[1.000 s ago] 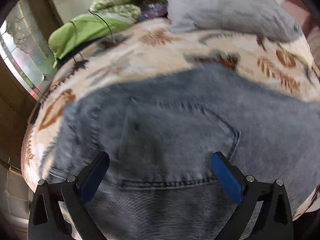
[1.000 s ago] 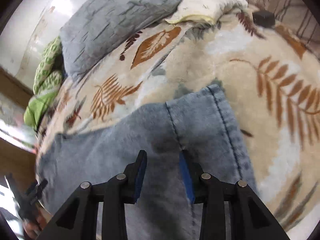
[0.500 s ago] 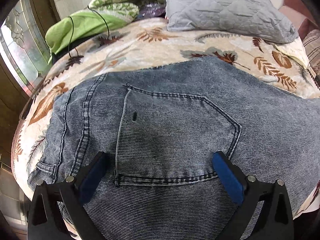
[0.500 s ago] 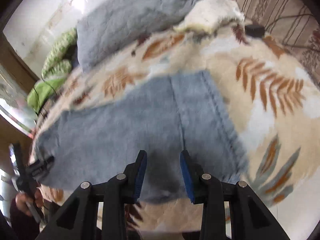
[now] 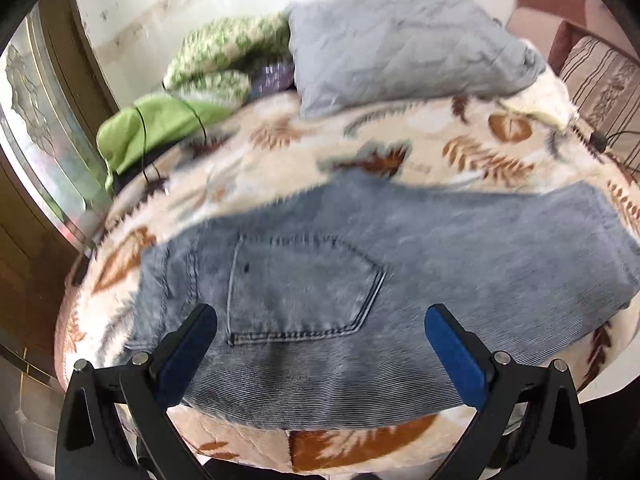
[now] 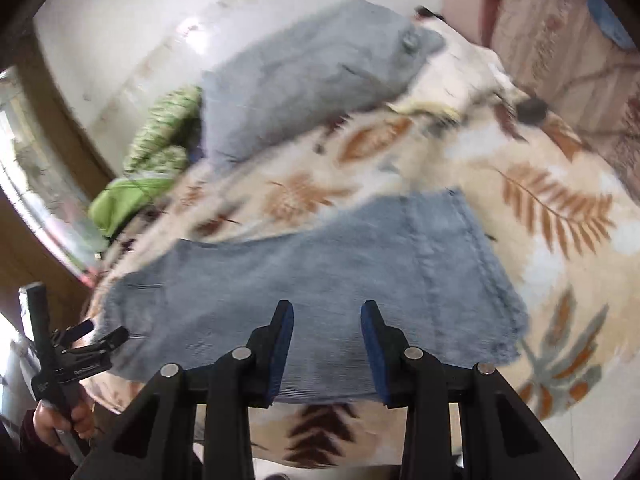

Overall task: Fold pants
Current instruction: 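Release the jeans and reposition both grippers over the folded denim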

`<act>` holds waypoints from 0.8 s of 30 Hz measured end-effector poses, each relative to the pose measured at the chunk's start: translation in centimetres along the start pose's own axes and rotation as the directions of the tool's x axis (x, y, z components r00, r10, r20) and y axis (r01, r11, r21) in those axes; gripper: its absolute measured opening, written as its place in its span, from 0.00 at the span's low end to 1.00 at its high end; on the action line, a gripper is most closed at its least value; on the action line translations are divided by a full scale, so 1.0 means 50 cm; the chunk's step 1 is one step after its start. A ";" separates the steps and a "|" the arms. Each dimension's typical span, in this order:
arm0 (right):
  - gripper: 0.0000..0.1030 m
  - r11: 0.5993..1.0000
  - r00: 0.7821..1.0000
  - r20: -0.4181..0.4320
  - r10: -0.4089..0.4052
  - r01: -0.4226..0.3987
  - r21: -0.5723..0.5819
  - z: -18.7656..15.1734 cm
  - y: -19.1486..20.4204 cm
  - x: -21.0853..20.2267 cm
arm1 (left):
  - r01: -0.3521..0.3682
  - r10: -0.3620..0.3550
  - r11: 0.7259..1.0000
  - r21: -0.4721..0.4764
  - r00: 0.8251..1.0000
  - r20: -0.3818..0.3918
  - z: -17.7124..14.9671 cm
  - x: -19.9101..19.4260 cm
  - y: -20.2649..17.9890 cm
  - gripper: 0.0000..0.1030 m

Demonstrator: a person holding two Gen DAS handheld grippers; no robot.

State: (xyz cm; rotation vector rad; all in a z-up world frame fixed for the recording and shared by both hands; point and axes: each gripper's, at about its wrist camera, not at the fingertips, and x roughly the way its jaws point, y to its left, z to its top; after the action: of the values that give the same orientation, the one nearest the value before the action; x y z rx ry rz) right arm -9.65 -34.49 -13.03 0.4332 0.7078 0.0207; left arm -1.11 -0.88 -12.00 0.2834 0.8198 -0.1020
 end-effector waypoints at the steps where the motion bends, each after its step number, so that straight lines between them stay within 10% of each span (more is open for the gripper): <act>1: 0.59 1.000 1.000 0.027 0.010 -0.009 -0.015 -0.004 0.018 -0.009 | -0.010 0.010 1.000 -0.002 1.000 0.018 0.005 -0.014 0.000 1.00; 24: 0.64 0.978 0.986 0.101 0.136 -0.117 -0.171 -0.015 0.212 0.017 | -0.029 0.049 0.990 -0.141 0.989 0.140 0.028 -0.131 0.088 1.00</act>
State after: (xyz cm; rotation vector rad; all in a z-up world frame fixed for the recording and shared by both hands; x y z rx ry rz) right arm -8.11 -24.40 -9.93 0.3182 0.5623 0.1728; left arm -3.70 2.80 -5.38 0.1592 0.6748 -0.0276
